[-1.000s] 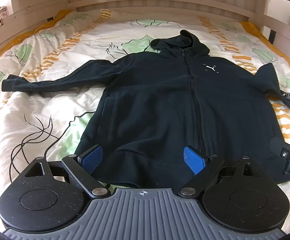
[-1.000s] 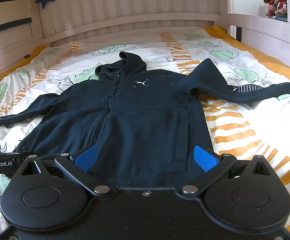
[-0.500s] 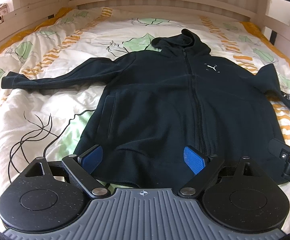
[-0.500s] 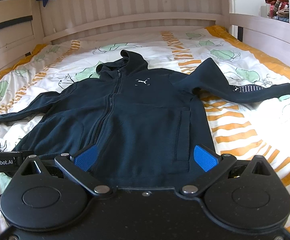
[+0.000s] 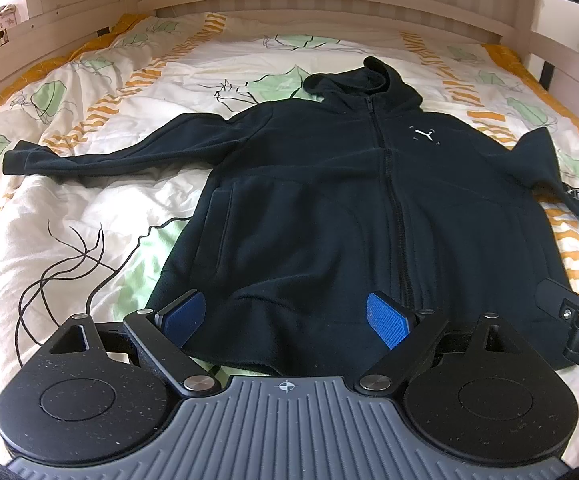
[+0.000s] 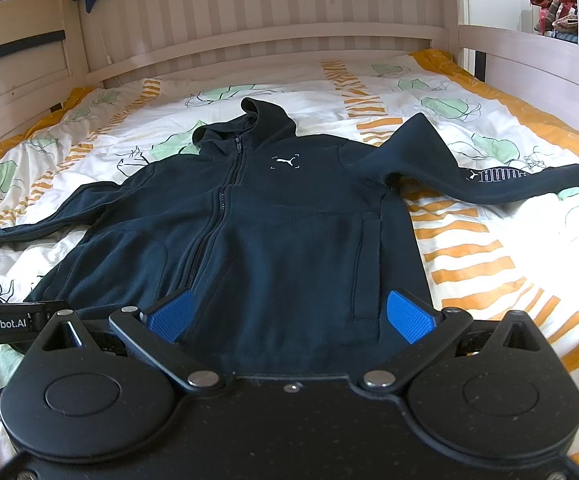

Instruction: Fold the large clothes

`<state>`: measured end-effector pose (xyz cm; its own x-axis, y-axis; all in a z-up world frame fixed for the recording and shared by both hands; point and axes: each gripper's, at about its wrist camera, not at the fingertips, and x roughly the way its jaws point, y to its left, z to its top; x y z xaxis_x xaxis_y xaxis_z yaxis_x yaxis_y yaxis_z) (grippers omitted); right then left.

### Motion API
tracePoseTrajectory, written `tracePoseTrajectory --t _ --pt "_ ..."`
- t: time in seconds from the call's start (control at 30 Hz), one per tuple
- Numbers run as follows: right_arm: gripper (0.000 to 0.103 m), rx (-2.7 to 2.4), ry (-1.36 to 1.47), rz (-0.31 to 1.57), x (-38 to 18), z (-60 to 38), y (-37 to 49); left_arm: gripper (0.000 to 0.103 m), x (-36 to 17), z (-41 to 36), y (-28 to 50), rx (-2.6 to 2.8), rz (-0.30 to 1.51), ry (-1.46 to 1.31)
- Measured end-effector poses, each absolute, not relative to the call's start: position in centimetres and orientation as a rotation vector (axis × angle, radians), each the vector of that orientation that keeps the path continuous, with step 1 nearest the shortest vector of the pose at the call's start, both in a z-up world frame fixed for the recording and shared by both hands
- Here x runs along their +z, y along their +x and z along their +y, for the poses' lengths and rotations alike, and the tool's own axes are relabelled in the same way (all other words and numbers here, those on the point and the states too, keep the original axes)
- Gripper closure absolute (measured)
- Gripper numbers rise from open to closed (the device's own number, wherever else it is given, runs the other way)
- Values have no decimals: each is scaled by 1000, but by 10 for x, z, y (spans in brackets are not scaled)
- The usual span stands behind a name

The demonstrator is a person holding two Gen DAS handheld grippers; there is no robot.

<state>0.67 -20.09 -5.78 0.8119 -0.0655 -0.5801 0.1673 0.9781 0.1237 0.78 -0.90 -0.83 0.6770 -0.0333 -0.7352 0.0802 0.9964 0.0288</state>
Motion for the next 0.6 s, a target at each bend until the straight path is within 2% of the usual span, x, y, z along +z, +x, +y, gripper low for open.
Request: tracePoseTrajectory --t 0.6 --pt "1 -101 193 631 -64 -199 12 14 -13 -4 13 -66 822 39"
